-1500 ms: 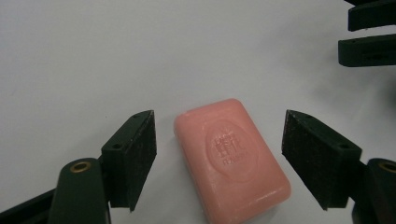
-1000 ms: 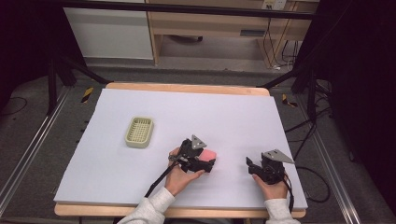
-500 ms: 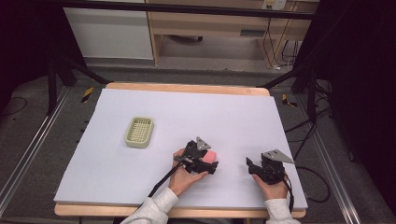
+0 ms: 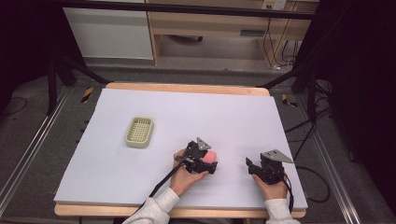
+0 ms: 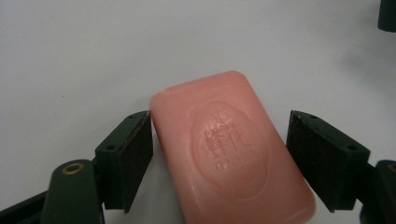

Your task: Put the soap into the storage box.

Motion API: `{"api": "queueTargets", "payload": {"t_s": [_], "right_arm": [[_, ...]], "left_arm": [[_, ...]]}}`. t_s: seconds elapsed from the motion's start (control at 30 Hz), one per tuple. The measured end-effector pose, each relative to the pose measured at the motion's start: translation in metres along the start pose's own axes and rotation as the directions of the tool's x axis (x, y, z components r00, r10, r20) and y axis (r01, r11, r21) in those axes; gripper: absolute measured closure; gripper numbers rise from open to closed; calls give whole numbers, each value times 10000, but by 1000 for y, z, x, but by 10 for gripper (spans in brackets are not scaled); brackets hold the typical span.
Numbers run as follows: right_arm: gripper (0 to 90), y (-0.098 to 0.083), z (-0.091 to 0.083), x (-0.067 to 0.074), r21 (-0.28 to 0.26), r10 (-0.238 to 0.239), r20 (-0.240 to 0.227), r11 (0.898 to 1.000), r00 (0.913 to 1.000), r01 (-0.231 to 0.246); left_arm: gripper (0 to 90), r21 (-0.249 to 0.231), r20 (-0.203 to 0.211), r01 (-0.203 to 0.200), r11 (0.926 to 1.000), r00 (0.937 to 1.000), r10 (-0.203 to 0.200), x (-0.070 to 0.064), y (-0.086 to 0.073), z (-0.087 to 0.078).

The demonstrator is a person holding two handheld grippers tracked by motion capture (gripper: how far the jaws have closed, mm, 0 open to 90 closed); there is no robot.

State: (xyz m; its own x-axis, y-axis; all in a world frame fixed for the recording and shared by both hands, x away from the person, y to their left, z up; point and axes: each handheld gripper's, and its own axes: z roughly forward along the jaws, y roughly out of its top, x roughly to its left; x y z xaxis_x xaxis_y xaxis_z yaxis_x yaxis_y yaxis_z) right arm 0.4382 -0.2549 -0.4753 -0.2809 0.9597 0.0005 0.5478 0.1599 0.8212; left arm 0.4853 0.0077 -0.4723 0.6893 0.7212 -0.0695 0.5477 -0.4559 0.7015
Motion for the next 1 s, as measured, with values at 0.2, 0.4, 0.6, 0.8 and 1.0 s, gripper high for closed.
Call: {"api": "queueTargets", "payload": {"t_s": [0.2, 0.4, 0.6, 0.8, 1.0], "right_arm": [[375, 0, 0, 0, 4, -30, -13, 10000, 10000, 30], [378, 0, 0, 0, 0, 2, -21, 10000, 10000, -2], [379, 0, 0, 0, 21, 23, -29, 10000, 10000, -23], [380, 0, 0, 0, 7, 33, -44, 10000, 10000, -33], [382, 0, 0, 0, 12, -33, -56, 10000, 10000, 34]], "left_arm": [[241, 68, 115, 99, 9999, 9999, -100, 1, 0, 0], [314, 103, 103, 176, 9998, 9998, -177, 2, -1, -3], [350, 174, 50, 92, 9998, 9999, -93, 2, 0, -5], [328, 319, 49, 127, 9994, 9999, -129, 4, 2, 0], [345, 412, 125, 262, 9988, 9996, -268, 3, 2, 2]]}}
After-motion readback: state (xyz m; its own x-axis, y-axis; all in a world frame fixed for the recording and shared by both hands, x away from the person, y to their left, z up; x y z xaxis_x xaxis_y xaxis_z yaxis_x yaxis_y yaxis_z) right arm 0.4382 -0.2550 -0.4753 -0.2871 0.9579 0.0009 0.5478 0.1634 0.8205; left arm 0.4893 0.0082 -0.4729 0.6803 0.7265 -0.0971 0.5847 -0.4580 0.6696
